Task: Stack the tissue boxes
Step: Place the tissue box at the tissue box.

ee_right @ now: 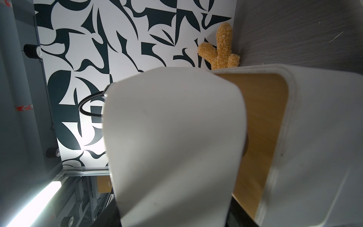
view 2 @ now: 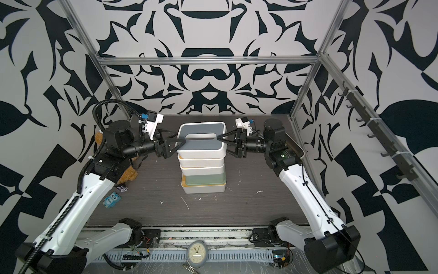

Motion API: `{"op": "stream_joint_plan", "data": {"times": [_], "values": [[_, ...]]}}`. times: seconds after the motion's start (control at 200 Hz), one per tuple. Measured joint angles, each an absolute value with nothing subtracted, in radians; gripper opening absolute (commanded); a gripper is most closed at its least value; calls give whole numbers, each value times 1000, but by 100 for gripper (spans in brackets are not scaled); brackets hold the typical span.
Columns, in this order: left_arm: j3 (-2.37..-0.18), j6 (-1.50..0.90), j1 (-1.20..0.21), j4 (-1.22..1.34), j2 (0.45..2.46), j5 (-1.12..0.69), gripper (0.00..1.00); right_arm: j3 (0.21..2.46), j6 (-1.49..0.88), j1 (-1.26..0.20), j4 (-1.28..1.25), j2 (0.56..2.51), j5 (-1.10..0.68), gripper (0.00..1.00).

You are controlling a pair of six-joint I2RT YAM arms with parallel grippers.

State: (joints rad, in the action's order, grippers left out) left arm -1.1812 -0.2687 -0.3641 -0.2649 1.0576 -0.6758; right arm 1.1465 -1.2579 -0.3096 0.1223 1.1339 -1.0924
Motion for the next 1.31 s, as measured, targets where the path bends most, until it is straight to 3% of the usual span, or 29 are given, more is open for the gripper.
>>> {"op": "stream_joint_plan", "data": {"times": [0.655,1.0,1.305], "values": [[-1181,-290,-364,-250,1081,-680,99,1102,-1318,-322,10,1147,-1099,47],[-1181,-292,-364,-249,1092,-690,99,1127,-1240,-323,80,1146,-1096,64],[-1181,-298,-364,-246,1095,-696,99,1145,-1150,-323,211,1153,-1071,72]]}}
